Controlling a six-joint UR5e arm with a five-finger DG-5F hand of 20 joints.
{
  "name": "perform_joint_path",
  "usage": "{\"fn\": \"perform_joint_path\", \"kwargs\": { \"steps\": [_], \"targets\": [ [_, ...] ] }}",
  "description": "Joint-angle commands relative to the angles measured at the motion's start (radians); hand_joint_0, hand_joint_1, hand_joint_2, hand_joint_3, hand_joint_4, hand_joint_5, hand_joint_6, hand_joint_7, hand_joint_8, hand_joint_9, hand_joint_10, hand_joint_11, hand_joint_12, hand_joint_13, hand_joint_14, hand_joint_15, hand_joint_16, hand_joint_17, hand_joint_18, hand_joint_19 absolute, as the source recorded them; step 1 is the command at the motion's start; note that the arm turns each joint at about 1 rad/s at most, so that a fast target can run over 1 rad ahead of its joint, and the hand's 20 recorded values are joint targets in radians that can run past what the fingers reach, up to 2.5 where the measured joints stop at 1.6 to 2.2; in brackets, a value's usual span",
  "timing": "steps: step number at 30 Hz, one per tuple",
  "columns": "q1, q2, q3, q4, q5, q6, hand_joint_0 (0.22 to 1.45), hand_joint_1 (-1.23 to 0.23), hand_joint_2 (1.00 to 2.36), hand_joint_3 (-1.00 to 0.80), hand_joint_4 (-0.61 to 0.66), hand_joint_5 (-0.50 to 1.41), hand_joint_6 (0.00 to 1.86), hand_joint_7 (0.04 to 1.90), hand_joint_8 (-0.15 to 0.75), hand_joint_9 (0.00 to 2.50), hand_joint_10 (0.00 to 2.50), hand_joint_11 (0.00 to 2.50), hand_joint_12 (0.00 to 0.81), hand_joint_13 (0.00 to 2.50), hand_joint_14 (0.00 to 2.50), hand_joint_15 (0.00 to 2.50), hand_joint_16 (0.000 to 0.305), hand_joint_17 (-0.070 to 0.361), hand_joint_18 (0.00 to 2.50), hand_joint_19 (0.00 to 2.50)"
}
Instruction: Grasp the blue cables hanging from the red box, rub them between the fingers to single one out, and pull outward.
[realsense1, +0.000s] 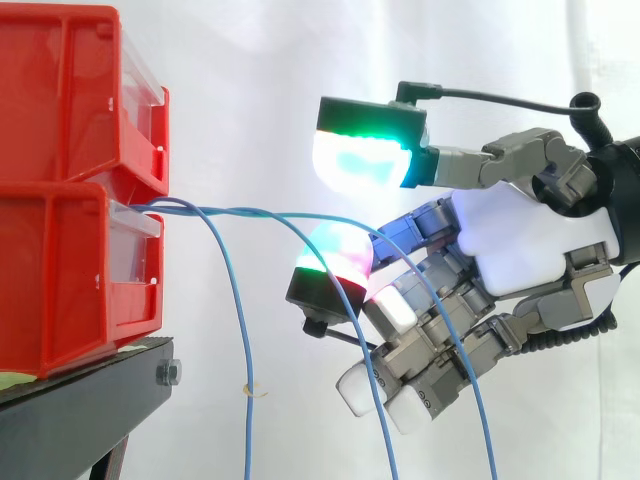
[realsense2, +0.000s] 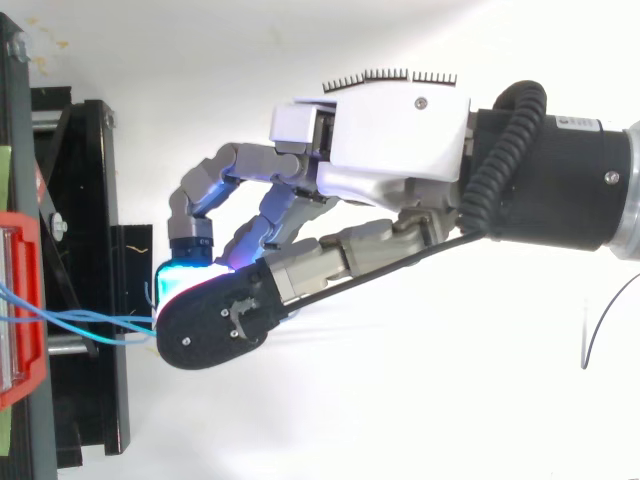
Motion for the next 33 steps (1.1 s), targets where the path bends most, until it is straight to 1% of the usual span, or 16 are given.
{"fn": "perform_joint_path", "kwargs": {
  "steps": [1, 3, 5, 7, 10, 12, 15, 21, 25, 31, 33],
  "targets": [
    [0.000, 0.000, -0.001, -0.001, 0.000, -0.001, 0.46, -0.67, 1.00, -0.50, 0.20, -0.14, 0.86, 1.03, 0.375, 1.10, 0.01, 0.59, 0.441, 0.77, 0.01, 0.36, 0.051, 0.115, 0.70, 0.31],
    [0.000, 0.001, 0.001, -0.001, 0.000, -0.001, 0.48, -0.77, 1.00, -0.50, 0.19, -0.15, 0.87, 1.04, 0.365, 1.09, 0.02, 0.61, 0.435, 0.76, 0.01, 0.36, 0.050, 0.112, 0.70, 0.32],
    [0.000, 0.000, -0.001, -0.001, 0.000, -0.001, 0.51, -0.83, 1.00, -0.50, 0.18, -0.15, 0.87, 1.04, 0.350, 1.08, 0.02, 0.63, 0.417, 0.75, 0.01, 0.36, 0.047, 0.106, 0.68, 0.33],
    [0.000, 0.001, -0.001, -0.001, 0.000, -0.001, 0.56, -0.85, 1.00, -0.50, 0.16, -0.15, 0.88, 1.04, 0.332, 1.06, 0.02, 0.63, 0.401, 0.74, 0.01, 0.36, 0.044, 0.100, 0.66, 0.34],
    [0.002, 0.000, 0.001, -0.001, 0.000, -0.001, 0.61, -0.81, 1.00, -0.50, 0.15, -0.15, 0.88, 1.06, 0.328, 1.07, 0.02, 0.64, 0.391, 0.73, 0.01, 0.37, 0.042, 0.095, 0.66, 0.35],
    [0.003, 0.001, -0.001, -0.001, 0.000, 0.000, 0.62, -0.77, 1.00, -0.44, 0.13, -0.14, 0.88, 1.07, 0.331, 1.10, 0.02, 0.64, 0.391, 0.74, 0.01, 0.37, 0.042, 0.094, 0.66, 0.36],
    [0.005, 0.000, -0.001, -0.001, 0.000, 0.000, 0.61, -0.74, 1.01, -0.42, 0.13, -0.14, 0.88, 1.06, 0.329, 1.10, 0.02, 0.64, 0.389, 0.75, 0.01, 0.37, 0.042, 0.095, 0.66, 0.36],
    [0.003, 0.000, 0.001, -0.001, 0.001, 0.000, 0.62, -0.74, 1.01, -0.33, 0.10, -0.13, 0.88, 1.12, 0.326, 1.11, 0.02, 0.63, 0.388, 0.75, 0.01, 0.36, 0.042, 0.094, 0.67, 0.36],
    [0.005, 0.000, -0.001, -0.001, 0.001, 0.000, 0.60, -0.75, 1.02, -0.24, 0.06, -0.12, 0.88, 1.16, 0.306, 1.15, 0.02, 0.61, 0.384, 0.76, 0.01, 0.36, 0.042, 0.094, 0.67, 0.36],
    [0.005, 0.000, -0.001, -0.001, 0.001, 0.000, 0.59, -0.70, 1.01, -0.17, 0.01, -0.10, 0.86, 1.15, 0.314, 1.21, 0.02, 0.53, 0.421, 0.80, 0.01, 0.33, 0.050, 0.113, 0.73, 0.31],
    [0.005, 0.001, 0.001, -0.001, 0.000, 0.000, 0.59, -0.68, 1.01, -0.16, 0.02, -0.10, 0.85, 1.16, 0.318, 1.22, 0.01, 0.52, 0.426, 0.80, 0.01, 0.33, 0.052, 0.116, 0.75, 0.30]
  ]
}}
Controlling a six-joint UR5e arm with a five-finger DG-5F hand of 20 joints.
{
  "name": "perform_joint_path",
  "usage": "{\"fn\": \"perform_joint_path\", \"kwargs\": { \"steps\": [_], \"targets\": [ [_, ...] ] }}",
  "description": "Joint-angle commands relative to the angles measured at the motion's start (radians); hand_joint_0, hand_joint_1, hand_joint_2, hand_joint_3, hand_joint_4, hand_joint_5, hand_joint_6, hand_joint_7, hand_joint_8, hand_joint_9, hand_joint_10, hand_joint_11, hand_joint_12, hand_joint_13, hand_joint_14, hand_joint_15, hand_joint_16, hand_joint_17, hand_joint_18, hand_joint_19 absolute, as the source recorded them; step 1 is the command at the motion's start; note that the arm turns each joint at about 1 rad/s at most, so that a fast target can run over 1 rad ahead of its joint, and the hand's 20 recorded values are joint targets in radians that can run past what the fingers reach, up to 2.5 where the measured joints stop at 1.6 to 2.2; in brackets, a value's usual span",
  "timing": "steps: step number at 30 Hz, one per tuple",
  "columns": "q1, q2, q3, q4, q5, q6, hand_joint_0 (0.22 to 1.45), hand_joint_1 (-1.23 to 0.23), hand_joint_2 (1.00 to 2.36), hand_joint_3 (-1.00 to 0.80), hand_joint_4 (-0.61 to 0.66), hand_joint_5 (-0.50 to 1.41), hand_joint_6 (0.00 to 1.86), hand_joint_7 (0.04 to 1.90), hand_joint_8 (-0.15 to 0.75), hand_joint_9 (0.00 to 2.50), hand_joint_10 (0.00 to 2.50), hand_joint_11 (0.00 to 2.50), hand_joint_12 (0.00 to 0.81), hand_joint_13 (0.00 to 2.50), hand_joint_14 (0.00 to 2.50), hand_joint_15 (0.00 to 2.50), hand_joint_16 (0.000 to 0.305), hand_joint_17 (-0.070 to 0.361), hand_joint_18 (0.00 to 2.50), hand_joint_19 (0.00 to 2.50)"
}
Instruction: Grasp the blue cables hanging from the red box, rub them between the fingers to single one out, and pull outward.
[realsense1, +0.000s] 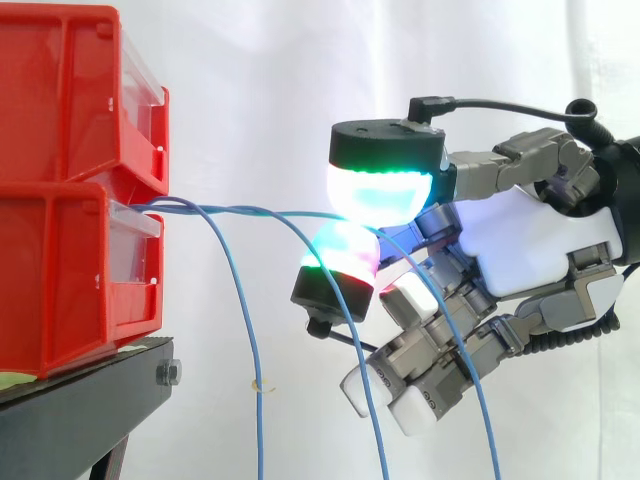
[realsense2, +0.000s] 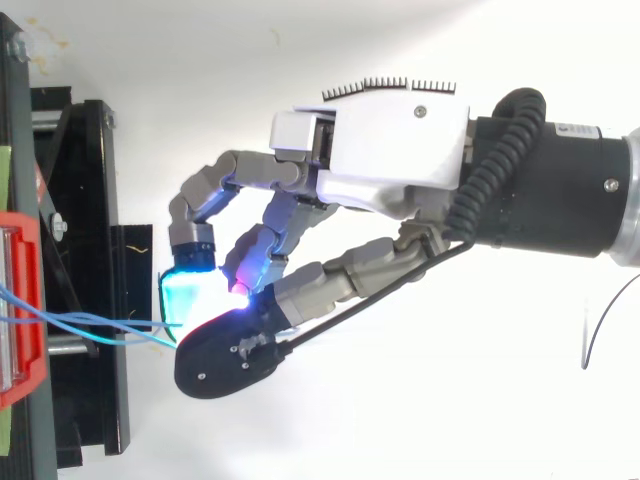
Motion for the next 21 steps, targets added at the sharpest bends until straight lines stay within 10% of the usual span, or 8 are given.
{"fn": "perform_joint_path", "kwargs": {
  "steps": [1, 21],
  "targets": [
    [0.000, -0.001, 0.001, 0.000, -0.001, 0.000, 0.59, -0.68, 1.01, -0.16, 0.01, -0.10, 0.85, 1.15, 0.323, 1.22, 0.01, 0.51, 0.428, 0.80, 0.01, 0.32, 0.052, 0.117, 0.75, 0.30],
    [0.000, -0.001, -0.001, 0.000, 0.000, 0.000, 0.59, -0.62, 1.01, -0.14, 0.03, -0.09, 0.82, 1.13, 0.298, 1.24, 0.01, 0.45, 0.426, 0.80, 0.01, 0.31, 0.053, 0.118, 0.74, 0.28]
  ]
}}
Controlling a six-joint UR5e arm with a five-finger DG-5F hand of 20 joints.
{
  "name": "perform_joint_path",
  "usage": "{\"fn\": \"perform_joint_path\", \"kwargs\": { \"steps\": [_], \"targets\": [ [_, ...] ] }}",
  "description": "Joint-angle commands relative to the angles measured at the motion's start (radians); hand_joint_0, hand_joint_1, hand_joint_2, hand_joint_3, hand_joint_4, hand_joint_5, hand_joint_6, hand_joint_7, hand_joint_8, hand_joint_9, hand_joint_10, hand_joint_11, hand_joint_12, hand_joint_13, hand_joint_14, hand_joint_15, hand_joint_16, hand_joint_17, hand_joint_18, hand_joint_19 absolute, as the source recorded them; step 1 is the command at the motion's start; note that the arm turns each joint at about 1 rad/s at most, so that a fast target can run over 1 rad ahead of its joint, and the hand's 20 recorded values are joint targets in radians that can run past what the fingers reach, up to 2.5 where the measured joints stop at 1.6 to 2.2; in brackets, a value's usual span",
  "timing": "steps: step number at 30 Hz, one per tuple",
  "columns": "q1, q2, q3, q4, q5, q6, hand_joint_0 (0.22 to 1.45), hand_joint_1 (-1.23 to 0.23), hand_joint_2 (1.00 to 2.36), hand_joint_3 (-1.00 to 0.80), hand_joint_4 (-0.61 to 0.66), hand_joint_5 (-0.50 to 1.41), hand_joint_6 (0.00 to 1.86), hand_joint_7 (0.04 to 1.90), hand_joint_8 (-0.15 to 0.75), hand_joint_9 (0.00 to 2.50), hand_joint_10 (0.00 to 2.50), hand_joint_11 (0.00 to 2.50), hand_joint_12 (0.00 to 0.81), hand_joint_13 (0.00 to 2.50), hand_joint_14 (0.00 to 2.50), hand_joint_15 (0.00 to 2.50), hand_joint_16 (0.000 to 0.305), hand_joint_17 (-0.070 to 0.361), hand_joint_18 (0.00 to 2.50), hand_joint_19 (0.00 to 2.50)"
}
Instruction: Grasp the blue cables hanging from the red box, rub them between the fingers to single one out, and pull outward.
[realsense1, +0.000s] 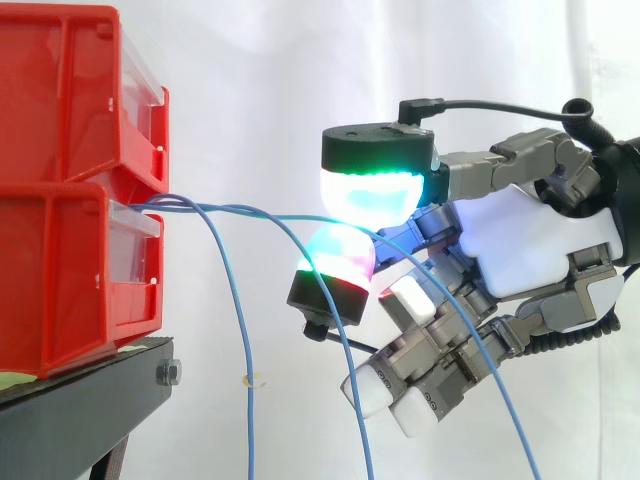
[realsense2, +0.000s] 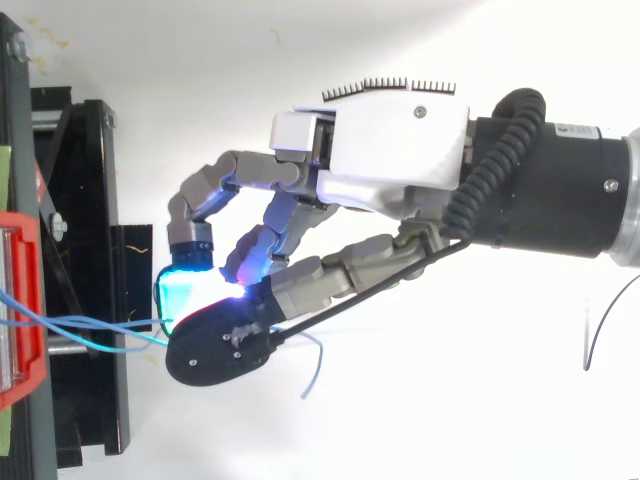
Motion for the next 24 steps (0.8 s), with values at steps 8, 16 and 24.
{"fn": "perform_joint_path", "kwargs": {
  "steps": [8, 16, 24],
  "targets": [
    [0.000, 0.000, 0.000, 0.000, -0.001, 0.000, 0.59, -0.60, 1.01, -0.16, 0.07, -0.10, 0.81, 1.15, 0.311, 1.24, 0.01, 0.46, 0.429, 0.80, 0.01, 0.31, 0.053, 0.119, 0.74, 0.28],
    [0.000, 0.000, 0.000, 0.000, 0.000, 0.000, 0.59, -0.69, 1.01, -0.20, 0.09, -0.10, 0.82, 1.18, 0.308, 1.23, 0.01, 0.51, 0.414, 0.79, 0.01, 0.32, 0.048, 0.107, 0.70, 0.30],
    [0.000, 0.000, 0.000, -0.003, 0.000, 0.000, 0.58, -0.74, 1.01, -0.32, 0.11, -0.11, 0.84, 1.17, 0.294, 1.20, 0.02, 0.56, 0.385, 0.76, 0.01, 0.34, 0.041, 0.093, 0.65, 0.34]
  ]
}}
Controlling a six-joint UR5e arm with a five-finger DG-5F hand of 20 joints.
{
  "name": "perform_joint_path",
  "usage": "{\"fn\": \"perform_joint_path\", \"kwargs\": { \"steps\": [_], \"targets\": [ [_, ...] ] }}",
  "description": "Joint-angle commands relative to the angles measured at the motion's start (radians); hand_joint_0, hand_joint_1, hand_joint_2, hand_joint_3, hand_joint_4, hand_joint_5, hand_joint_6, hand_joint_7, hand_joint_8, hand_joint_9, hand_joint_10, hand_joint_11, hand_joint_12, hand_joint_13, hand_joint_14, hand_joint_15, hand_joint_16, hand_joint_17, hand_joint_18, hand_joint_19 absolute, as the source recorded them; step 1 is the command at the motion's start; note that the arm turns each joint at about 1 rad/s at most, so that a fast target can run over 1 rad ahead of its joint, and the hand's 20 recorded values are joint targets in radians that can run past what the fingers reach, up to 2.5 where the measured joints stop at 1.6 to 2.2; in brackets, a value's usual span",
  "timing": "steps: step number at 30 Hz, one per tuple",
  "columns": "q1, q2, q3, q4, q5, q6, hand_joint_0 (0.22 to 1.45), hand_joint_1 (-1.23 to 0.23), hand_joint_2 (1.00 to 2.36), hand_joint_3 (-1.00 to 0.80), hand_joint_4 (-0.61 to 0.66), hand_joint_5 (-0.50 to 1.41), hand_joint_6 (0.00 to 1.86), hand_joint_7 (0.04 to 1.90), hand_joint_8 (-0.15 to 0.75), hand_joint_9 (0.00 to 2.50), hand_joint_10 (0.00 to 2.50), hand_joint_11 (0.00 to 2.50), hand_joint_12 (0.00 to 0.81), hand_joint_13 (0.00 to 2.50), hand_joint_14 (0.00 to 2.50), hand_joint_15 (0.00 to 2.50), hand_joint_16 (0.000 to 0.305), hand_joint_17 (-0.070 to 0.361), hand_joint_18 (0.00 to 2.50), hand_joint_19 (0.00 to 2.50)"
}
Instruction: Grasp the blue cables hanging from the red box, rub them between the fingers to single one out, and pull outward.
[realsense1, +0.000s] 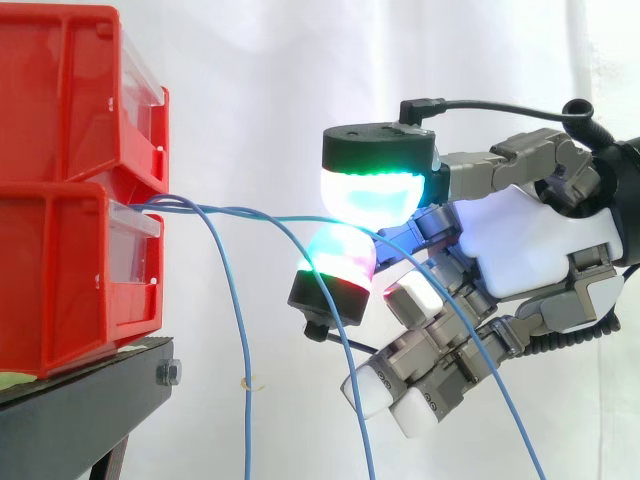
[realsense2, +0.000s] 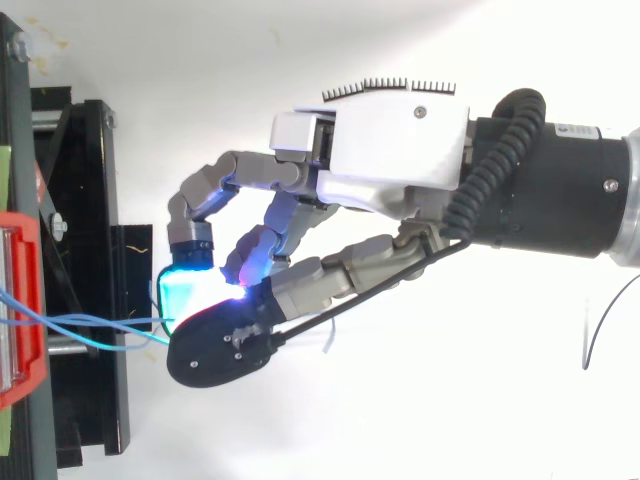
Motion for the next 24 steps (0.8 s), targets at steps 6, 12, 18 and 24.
{"fn": "perform_joint_path", "kwargs": {
  "steps": [6, 12, 18, 24],
  "targets": [
    [0.000, 0.002, 0.000, -0.004, -0.002, 0.002, 0.57, -0.71, 1.01, -0.42, 0.11, -0.11, 0.84, 1.16, 0.302, 1.22, 0.02, 0.55, 0.384, 0.77, 0.01, 0.35, 0.041, 0.093, 0.66, 0.33],
    [0.000, 0.000, 0.000, -0.004, 0.000, 0.002, 0.58, -0.71, 1.00, -0.48, 0.11, -0.10, 0.84, 1.17, 0.295, 1.23, 0.02, 0.56, 0.386, 0.78, 0.01, 0.34, 0.041, 0.092, 0.66, 0.33],
    [0.000, 0.000, 0.001, -0.005, 0.000, 0.002, 0.58, -0.76, 1.00, -0.50, 0.10, -0.09, 0.84, 1.17, 0.295, 1.25, 0.02, 0.58, 0.384, 0.80, 0.01, 0.34, 0.040, 0.089, 0.67, 0.32],
    [0.000, 0.000, 0.000, -0.008, -0.002, 0.002, 0.62, -0.80, 1.01, -0.41, 0.09, -0.09, 0.85, 1.23, 0.310, 1.29, 0.02, 0.61, 0.375, 0.82, 0.01, 0.36, 0.038, 0.084, 0.68, 0.33]
  ]
}}
